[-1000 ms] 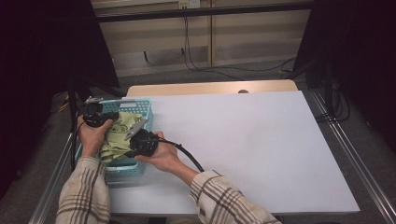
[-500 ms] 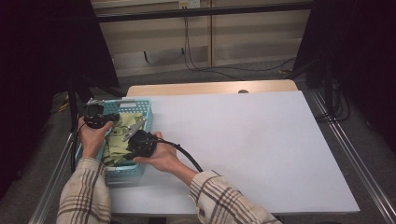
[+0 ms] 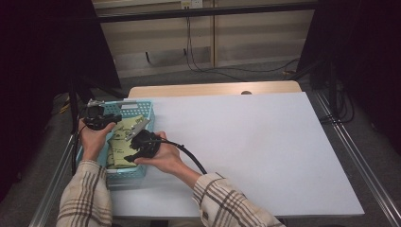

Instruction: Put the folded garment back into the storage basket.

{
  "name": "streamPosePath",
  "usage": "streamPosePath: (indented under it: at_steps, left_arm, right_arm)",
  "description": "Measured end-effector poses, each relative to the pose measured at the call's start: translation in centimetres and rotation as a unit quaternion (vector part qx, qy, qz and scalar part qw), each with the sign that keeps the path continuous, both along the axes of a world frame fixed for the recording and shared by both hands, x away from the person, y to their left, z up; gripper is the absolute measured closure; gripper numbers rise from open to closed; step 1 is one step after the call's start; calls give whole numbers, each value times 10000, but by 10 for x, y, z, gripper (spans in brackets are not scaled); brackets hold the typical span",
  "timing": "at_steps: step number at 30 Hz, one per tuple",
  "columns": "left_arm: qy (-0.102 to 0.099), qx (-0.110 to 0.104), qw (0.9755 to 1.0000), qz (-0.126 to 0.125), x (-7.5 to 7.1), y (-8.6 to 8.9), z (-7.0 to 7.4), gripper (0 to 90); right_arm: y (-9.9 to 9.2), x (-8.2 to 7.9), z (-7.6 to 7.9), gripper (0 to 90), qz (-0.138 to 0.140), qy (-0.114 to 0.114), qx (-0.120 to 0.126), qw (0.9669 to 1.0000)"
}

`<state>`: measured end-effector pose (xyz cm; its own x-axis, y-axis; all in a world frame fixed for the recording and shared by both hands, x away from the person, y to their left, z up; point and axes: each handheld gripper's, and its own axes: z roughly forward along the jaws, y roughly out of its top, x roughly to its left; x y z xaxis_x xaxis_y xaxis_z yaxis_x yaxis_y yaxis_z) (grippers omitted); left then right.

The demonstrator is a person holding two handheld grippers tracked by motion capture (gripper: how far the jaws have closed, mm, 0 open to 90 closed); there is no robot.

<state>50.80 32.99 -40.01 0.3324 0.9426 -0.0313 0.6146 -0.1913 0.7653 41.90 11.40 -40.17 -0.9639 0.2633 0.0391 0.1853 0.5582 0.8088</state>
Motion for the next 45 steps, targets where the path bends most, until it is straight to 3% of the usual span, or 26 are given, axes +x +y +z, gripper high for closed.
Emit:
streamPosePath:
  at_steps: [5, 9, 10, 13, 15, 22, 28, 31, 34, 38, 39, 42, 43, 45]
  left_arm:
    - [-53, 23, 10000, 64, -4, 2, 4, 449]
    - [-99, -128, 9998, 106, -5, 3, 7, 350]
    - [-253, -107, 9995, 157, -7, 4, 11, 329]
    - [-421, -79, 9990, 134, -8, 4, 14, 263]
    - [-411, -111, 9989, 188, -10, 2, 15, 181]
    - [-712, -69, 9974, 74, -15, 1, 20, 68]
    - [-830, -267, 9962, -4, -20, -2, 24, 44]
    - [-996, -400, 9942, -53, -25, -3, 25, 42]
    - [-1046, -295, 9941, -58, -29, -3, 25, 35]
    - [-1221, -368, 9917, -162, -36, -3, 25, 34]
    - [-1218, -251, 9920, -193, -39, -2, 26, 34]
    - [-1220, -338, 9917, -215, -42, -5, 27, 34]
    - [-1333, -263, 9905, -230, -46, -5, 28, 34]
    - [-1375, -291, 9898, -241, -50, -7, 28, 34]
  right_arm:
    - [-1, 0, 1, 406, -53, -10, 113, 9999]
    - [-4, 1, 2, 340, -113, -17, 109, 9999]
    - [-4, 2, 2, 305, -135, -35, 130, 9998]
    - [-6, 2, 3, 247, -274, -54, 170, 9995]
    - [-7, 3, 4, 211, -298, -100, 258, 9992]
    - [-11, 1, 6, 110, -547, -134, 331, 9979]
    - [-16, 1, 7, 67, -681, -169, 348, 9969]
    - [-19, 0, 7, 41, -716, -223, 364, 9965]
    - [-23, 0, 8, 47, -800, -195, 448, 9956]
    - [-28, -1, 9, 50, -930, -302, 452, 9942]
    - [-29, -2, 9, 51, -965, -331, 441, 9938]
    - [-32, -3, 10, 50, -1034, -367, 465, 9929]
    - [-33, -3, 10, 50, -1068, -392, 461, 9924]
    - [-35, -3, 10, 49, -1117, -388, 474, 9919]
